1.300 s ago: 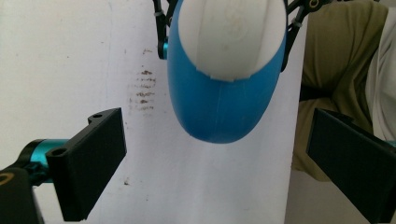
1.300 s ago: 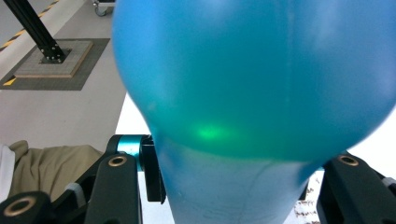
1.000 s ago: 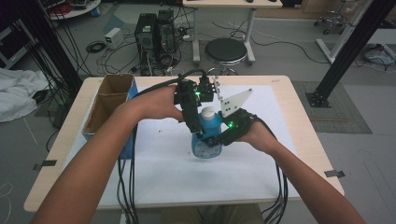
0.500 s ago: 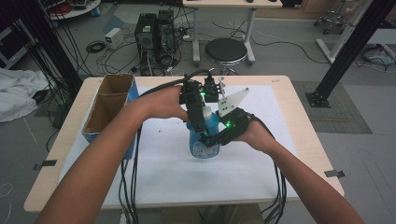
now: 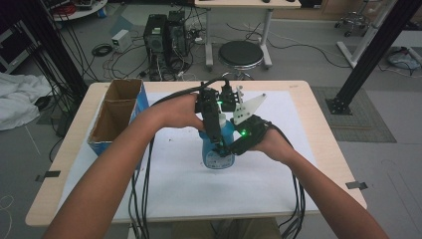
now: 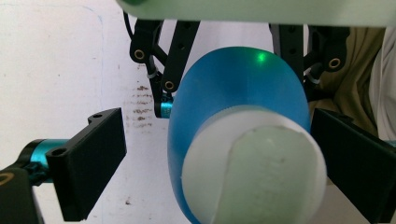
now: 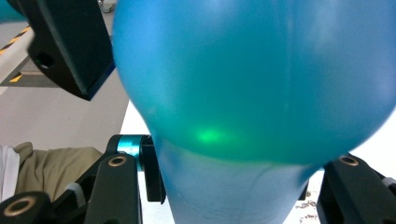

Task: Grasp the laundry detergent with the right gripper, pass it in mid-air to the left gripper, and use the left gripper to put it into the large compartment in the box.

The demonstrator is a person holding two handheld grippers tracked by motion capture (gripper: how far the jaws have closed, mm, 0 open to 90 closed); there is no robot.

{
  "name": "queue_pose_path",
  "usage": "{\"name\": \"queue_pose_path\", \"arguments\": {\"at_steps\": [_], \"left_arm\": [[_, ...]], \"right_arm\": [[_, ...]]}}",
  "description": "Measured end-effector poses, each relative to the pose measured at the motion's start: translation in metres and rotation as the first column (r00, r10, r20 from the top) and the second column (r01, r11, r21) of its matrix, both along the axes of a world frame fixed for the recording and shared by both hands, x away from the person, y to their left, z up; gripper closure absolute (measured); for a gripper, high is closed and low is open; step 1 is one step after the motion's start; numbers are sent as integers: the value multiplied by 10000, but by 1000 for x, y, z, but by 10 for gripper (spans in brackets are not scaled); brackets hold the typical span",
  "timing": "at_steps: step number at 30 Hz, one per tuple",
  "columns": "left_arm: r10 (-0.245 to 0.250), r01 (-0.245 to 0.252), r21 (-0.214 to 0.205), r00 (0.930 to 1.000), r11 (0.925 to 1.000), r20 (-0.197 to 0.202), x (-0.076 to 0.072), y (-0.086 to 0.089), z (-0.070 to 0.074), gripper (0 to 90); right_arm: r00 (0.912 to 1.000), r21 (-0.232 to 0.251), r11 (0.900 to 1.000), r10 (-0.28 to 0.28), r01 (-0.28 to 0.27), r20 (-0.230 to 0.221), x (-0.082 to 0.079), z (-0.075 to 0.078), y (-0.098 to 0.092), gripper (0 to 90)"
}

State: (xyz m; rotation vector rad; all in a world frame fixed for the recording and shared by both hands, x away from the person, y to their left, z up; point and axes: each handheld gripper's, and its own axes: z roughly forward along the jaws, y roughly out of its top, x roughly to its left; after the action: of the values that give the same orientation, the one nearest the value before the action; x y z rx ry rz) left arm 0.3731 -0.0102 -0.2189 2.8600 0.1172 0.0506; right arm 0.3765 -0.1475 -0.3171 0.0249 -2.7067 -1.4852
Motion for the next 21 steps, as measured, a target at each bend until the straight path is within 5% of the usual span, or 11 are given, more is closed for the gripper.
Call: {"name": "queue_pose_path", "arguments": {"at_steps": [21], "left_arm": [[-315,315,-23,9994,9995,-110,0,1,-3,183]], "right_arm": [[10000,18,10000,10,-11,17,0,0,0,453]]}}
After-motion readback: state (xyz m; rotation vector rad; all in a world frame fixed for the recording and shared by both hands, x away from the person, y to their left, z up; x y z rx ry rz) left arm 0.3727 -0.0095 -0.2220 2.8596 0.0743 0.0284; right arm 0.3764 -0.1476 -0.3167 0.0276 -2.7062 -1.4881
